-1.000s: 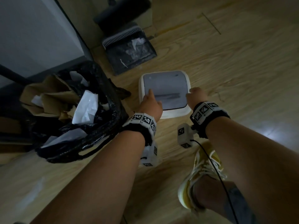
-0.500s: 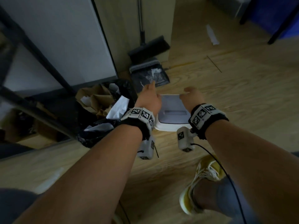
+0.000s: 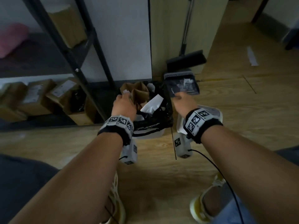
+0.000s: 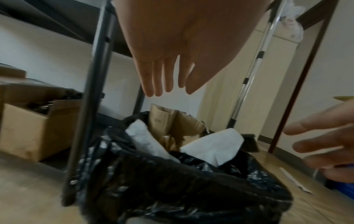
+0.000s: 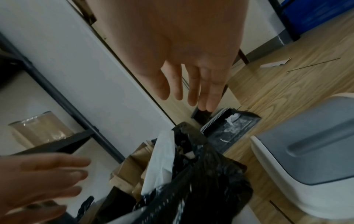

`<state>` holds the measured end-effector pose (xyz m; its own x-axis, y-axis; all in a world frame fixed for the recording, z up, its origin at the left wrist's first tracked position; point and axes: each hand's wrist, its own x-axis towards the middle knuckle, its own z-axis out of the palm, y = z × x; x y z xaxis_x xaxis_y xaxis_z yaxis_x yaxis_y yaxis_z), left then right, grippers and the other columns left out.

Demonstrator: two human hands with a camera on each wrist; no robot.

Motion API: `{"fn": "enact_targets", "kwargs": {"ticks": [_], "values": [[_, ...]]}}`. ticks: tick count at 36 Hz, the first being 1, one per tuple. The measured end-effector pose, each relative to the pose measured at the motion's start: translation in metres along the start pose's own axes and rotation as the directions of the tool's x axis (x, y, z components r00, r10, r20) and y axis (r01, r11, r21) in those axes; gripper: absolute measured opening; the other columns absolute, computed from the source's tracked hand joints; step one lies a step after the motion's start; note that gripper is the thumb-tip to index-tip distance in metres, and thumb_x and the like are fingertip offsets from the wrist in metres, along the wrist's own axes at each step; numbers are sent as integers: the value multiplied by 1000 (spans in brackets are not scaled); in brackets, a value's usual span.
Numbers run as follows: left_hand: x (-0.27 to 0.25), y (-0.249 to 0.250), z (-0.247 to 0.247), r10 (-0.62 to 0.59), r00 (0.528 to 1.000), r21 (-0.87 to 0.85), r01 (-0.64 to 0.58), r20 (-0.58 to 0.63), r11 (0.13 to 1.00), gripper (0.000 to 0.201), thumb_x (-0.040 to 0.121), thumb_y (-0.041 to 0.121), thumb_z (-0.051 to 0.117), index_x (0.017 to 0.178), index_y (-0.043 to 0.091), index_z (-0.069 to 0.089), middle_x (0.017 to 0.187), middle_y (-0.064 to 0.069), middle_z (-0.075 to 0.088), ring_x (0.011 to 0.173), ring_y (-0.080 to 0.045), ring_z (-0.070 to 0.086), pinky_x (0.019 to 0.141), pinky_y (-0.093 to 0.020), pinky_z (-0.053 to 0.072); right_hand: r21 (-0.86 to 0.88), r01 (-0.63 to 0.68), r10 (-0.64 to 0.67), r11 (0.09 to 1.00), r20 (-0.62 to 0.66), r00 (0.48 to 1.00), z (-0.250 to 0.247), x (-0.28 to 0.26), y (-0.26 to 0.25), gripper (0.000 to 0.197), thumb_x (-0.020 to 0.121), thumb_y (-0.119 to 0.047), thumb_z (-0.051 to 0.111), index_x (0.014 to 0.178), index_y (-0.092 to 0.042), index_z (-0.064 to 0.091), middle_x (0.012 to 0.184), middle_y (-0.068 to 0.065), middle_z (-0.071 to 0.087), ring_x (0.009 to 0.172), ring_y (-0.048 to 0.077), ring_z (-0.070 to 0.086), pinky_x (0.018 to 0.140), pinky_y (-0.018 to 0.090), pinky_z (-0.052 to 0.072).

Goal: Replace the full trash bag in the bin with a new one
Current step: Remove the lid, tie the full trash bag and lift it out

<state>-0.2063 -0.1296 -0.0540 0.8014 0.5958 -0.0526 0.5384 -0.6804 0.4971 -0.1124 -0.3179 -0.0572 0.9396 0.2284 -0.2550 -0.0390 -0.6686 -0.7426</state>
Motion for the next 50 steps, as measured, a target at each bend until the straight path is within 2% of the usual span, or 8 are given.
{"fn": "enact_targets", "kwargs": {"ticks": [13,18,22,27,31,37,43,50], "values": [[-7,-49,17,136,988,93,-143,79,985,32,97,19,47,128,17,56,135,-4,49,123,-25,48,101,-39,46,-203,-194,222,960,127,967,41,-6,25,34,100,-4,35,128,3,51,102,14,56,90,30,53,79,32,37],[0,-52,22,130,987,151,-143,90,978,34,96,17,46,128,16,56,136,-3,48,126,-24,42,102,-38,43,-580,-61,217,812,202,955,55,3,43,27,100,-5,36,87,-3,59,90,11,59,101,27,57,91,30,46],[4,-62,26,134,987,200,-150,90,968,34,95,15,45,127,16,56,135,-3,49,125,-24,42,101,-36,42,-318,-236,320,918,245,915,62,23,57,39,99,-6,36,134,7,48,136,26,50,127,37,48,96,33,43],[3,-67,30,182,982,214,-190,58,958,32,93,16,47,122,15,60,130,-4,54,122,-24,46,100,-38,44,-303,-187,267,934,247,932,54,29,65,21,98,-17,50,90,-3,64,85,14,56,101,29,59,80,26,42],[0,-59,31,239,970,240,-243,46,940,30,90,25,50,117,19,63,122,-2,59,117,-23,49,99,-37,43,109,-308,297,945,108,949,50,31,64,8,91,-7,52,95,-14,53,83,3,53,72,16,57,70,26,53],[-8,-30,35,254,927,383,-348,277,856,37,91,53,42,103,33,70,106,2,64,107,-24,51,90,-37,40,323,-252,264,912,6,964,41,23,49,10,85,-8,51,91,-8,59,87,12,61,85,31,63,69,38,58],[-15,-24,32,304,884,467,-449,354,762,33,93,30,46,116,48,61,116,1,58,111,-26,46,93,-37,37,420,-113,159,900,-76,984,29,10,24,11,84,-11,54,77,-10,63,82,6,60,81,24,58,89,54,53],[-23,-24,29,348,873,531,-485,342,695,38,90,17,46,114,43,61,110,0,58,107,-25,48,89,-35,39,618,-63,173,784,-121,977,10,2,-11,14,79,-5,54,74,-13,65,84,5,64,94,29,63,89,43,52]]}}
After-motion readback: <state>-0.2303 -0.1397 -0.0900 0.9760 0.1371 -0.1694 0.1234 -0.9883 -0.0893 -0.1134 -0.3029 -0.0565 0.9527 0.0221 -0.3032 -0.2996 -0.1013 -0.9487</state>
